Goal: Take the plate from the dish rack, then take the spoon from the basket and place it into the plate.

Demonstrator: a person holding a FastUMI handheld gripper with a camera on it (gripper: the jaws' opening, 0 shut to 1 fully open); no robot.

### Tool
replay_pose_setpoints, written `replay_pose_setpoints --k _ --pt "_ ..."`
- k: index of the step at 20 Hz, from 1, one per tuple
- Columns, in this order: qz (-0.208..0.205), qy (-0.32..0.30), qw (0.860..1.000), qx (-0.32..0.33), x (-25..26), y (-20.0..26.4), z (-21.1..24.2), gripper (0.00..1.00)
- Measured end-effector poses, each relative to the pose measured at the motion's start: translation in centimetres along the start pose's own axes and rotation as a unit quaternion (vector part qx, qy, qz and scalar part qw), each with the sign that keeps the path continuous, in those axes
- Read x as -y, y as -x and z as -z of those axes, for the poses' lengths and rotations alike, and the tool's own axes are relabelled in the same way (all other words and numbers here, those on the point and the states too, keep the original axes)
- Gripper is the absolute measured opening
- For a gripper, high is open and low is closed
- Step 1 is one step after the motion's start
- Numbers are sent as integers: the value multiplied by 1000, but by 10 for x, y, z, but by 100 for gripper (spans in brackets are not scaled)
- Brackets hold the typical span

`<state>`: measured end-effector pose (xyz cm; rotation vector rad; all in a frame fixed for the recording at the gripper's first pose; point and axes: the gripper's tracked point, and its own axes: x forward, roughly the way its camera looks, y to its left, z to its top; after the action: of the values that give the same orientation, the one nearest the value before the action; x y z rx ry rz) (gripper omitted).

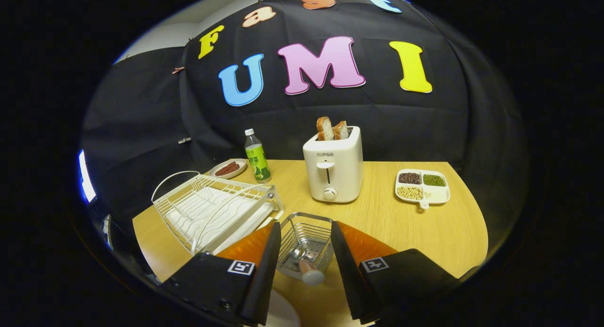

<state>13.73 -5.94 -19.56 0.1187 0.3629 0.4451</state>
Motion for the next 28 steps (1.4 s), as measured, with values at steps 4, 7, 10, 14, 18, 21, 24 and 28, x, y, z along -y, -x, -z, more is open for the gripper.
replay_pose_setpoints --k 4,7,10,14,18,21,24,28 --pt "-1 4 1000 -2 0 -5 2 48" --pt "-7 1 1000 -16 -3 -9 10 41" --pt "-4 -11 999 -30 -2 -15 16 34" --pt "5 -20 999 -30 1 -17 14 25" --pt "-2 -3 999 -43 -2 -17 14 23" --pt "-6 -5 999 -38 -7 -13 2 23" --pt "-5 -10 1000 -20 -6 -8 -22 23" --pt "-4 -17 1000 -2 -4 6 -53 23"
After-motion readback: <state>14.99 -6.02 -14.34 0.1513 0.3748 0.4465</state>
